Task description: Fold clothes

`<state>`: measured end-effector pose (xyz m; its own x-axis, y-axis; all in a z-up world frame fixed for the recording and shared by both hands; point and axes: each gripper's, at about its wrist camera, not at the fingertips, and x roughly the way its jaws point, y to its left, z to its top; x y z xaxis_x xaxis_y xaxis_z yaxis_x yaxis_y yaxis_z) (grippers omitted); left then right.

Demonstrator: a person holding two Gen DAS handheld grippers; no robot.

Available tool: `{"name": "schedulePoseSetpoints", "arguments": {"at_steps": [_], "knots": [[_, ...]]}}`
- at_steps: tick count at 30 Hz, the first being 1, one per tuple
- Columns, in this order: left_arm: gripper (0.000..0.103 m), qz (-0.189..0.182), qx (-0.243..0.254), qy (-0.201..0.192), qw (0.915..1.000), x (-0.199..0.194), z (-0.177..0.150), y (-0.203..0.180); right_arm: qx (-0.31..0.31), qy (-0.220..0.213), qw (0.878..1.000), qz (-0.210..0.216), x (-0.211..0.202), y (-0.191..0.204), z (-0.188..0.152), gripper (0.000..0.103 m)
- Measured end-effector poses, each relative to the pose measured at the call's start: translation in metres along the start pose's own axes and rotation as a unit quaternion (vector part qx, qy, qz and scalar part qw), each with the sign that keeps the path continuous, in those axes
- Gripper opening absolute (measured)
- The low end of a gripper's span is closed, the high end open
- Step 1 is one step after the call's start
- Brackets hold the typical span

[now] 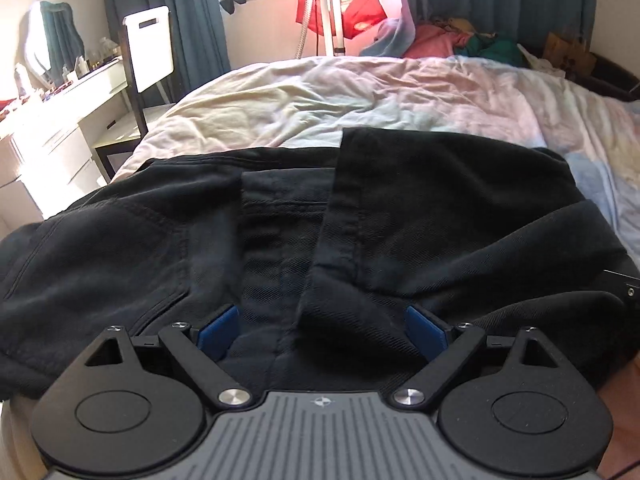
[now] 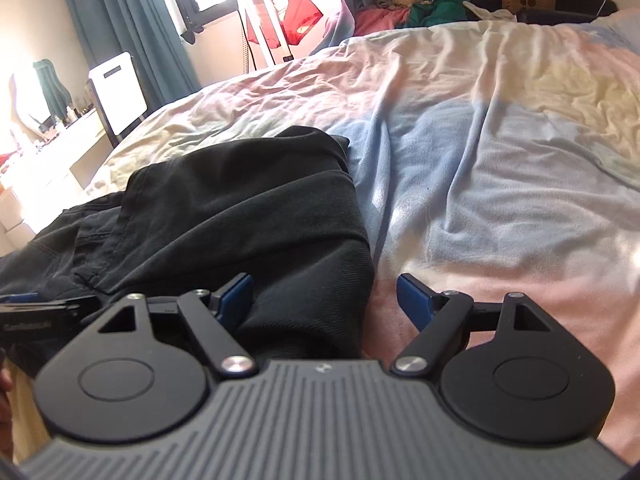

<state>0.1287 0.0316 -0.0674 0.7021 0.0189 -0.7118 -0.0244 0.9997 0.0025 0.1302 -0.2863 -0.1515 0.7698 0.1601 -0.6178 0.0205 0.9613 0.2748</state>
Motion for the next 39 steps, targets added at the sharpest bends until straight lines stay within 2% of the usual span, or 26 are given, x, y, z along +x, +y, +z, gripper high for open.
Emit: {"name": "schedulePoseSetpoints", "arguments": {"at_steps": [5,8,10,11,12,13,14,16,17,20,22,23,24,25,26,28,29,33,35,39], "knots": [[0.096,-0.008,-0.039,-0.028,0.9988,-0.054,-0.025,0.048,-0.023,-0.024,0.999,-0.003,-0.014,0.007,-0.002,0.081],[0.101,-0.029,-0.111,-0.031,0.9929,-0.074,-0.038,0.090,-0.032,-0.040,0.999,-0.001,-0.022,0.010,-0.004,0.081],[0.101,-0.032,-0.181,-0.016,0.9829,-0.079,-0.046,0.124,-0.037,-0.050,0.998,-0.001,-0.028,0.012,-0.006,0.081],[0.101,-0.028,-0.234,-0.004,0.9718,-0.077,-0.049,0.143,-0.040,-0.055,0.998,0.000,-0.031,0.013,-0.006,0.081],[0.101,-0.030,-0.288,0.006,0.9570,-0.073,-0.053,0.161,-0.043,-0.060,0.997,0.000,-0.033,0.014,-0.007,0.081],[0.101,-0.049,-0.342,0.010,0.9385,-0.068,-0.057,0.177,-0.046,-0.065,0.997,0.001,-0.036,0.015,-0.008,0.081],[0.101,-0.081,-0.394,0.011,0.9157,-0.061,-0.062,0.193,-0.049,-0.070,0.996,0.001,-0.039,0.016,-0.008,0.081],[0.100,-0.140,-0.490,0.008,0.8602,-0.045,-0.070,0.222,-0.062,-0.086,0.994,0.006,-0.043,0.020,-0.012,0.081],[0.099,-0.145,-0.524,0.000,0.8395,-0.039,-0.074,0.233,-0.071,-0.092,0.993,0.006,-0.045,0.023,-0.014,0.081],[0.096,-0.114,-0.594,-0.028,0.7959,-0.026,-0.082,0.260,-0.092,-0.109,0.990,0.014,-0.046,0.034,-0.015,0.081],[0.083,-0.092,-0.638,-0.047,0.7630,-0.017,-0.087,0.278,-0.103,-0.119,0.987,0.022,-0.045,0.042,-0.014,0.081],[0.078,-0.090,-0.653,-0.057,0.7500,-0.014,-0.089,0.286,-0.109,-0.124,0.986,0.026,-0.045,0.045,-0.014,0.081],[0.074,-0.093,-0.654,-0.067,0.7477,-0.011,-0.089,0.292,-0.115,-0.128,0.985,0.030,-0.044,0.049,-0.014,0.081],[0.070,-0.093,-0.649,-0.077,0.7514,-0.010,-0.086,0.297,-0.122,-0.111,0.986,0.035,-0.037,0.054,-0.015,0.081],[0.066,-0.085,-0.638,-0.086,0.7606,-0.011,-0.082,0.298,-0.128,-0.095,0.986,0.041,-0.031,0.058,-0.017,0.081],[0.056,-0.055,-0.606,-0.104,0.7868,-0.015,-0.073,0.297,-0.140,-0.062,0.987,0.052,-0.017,0.067,-0.019,0.081],[0.045,-0.042,-0.589,-0.111,0.7995,-0.017,-0.068,0.295,-0.146,-0.046,0.986,0.058,-0.010,0.072,-0.020,0.081],[0.024,0.009,-0.514,-0.132,0.8473,-0.029,-0.049,0.281,-0.171,0.018,0.982,0.080,0.017,0.089,-0.026,0.081],[0.022,0.021,-0.489,-0.145,0.8602,-0.039,-0.038,0.272,-0.197,0.016,0.977,0.086,0.023,0.090,-0.034,0.083],[0.020,0.057,-0.421,-0.171,0.8889,-0.058,-0.010,0.241,-0.179,0.018,0.979,0.093,0.016,0.087,-0.029,0.083]]}}
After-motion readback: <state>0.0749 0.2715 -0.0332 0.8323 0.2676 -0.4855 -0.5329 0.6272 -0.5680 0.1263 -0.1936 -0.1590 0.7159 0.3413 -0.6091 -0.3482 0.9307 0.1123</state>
